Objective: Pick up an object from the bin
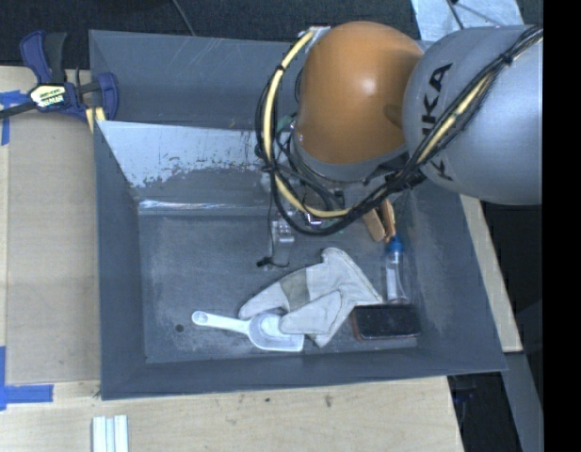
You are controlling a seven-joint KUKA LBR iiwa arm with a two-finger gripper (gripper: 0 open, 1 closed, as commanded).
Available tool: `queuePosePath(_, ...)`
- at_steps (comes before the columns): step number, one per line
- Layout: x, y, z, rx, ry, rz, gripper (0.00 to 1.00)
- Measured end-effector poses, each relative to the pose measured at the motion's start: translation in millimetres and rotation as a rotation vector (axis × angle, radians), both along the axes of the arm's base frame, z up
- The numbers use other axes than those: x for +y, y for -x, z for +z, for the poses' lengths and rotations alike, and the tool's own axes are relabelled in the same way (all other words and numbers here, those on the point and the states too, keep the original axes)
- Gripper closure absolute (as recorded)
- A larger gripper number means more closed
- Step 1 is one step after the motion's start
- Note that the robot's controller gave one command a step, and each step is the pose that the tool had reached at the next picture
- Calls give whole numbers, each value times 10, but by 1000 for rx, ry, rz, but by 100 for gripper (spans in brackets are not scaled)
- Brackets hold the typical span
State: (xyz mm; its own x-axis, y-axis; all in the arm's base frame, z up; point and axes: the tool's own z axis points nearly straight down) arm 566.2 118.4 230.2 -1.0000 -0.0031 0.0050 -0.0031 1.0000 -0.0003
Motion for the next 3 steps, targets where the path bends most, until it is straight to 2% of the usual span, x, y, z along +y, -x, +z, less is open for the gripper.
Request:
queuePosePath(1,-2,3,15,-1,0,-1,0)
queuePosePath(2,-68,-172,-3,-10,-1,19,0)
queuePosePath(3,-476,150,-426,-11,-2,22,0)
